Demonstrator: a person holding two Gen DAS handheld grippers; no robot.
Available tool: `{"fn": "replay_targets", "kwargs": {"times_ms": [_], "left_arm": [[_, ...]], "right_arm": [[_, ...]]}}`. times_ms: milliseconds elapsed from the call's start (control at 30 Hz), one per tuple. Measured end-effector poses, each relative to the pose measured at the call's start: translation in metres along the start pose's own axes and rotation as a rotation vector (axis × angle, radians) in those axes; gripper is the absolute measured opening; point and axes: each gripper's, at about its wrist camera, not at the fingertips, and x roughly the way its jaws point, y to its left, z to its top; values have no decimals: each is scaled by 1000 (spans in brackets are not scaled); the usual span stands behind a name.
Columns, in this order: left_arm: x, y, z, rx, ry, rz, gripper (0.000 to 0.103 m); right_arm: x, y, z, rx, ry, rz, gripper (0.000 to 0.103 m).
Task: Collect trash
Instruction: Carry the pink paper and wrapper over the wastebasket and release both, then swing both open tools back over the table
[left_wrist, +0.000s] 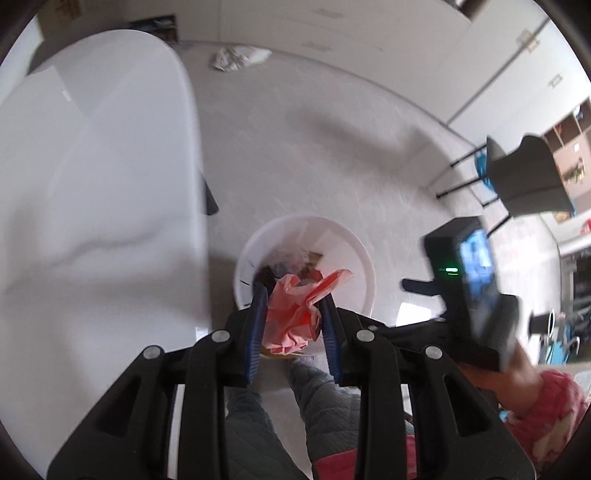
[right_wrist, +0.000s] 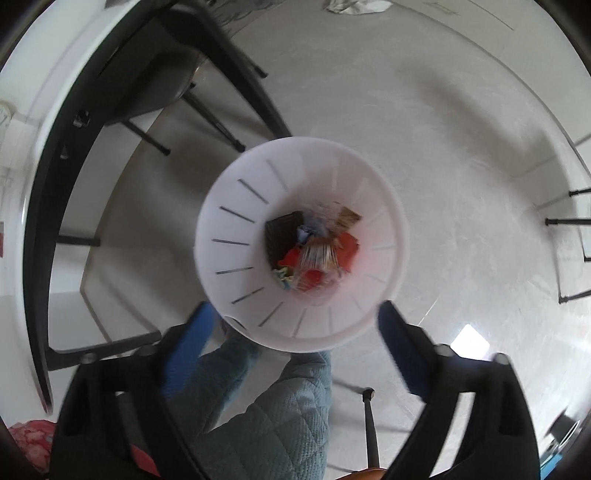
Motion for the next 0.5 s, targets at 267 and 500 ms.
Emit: {"fn": "replay_targets", "kwargs": {"times_ms": [267, 500], "left_arm": [[77, -31, 7, 1, 166, 3, 46], [117, -49, -2, -56, 232, 6, 93]], "right_arm": [[-26, -48, -20, 84, -4, 7, 97], [-23, -70, -29, 115, 16, 6, 100]]}}
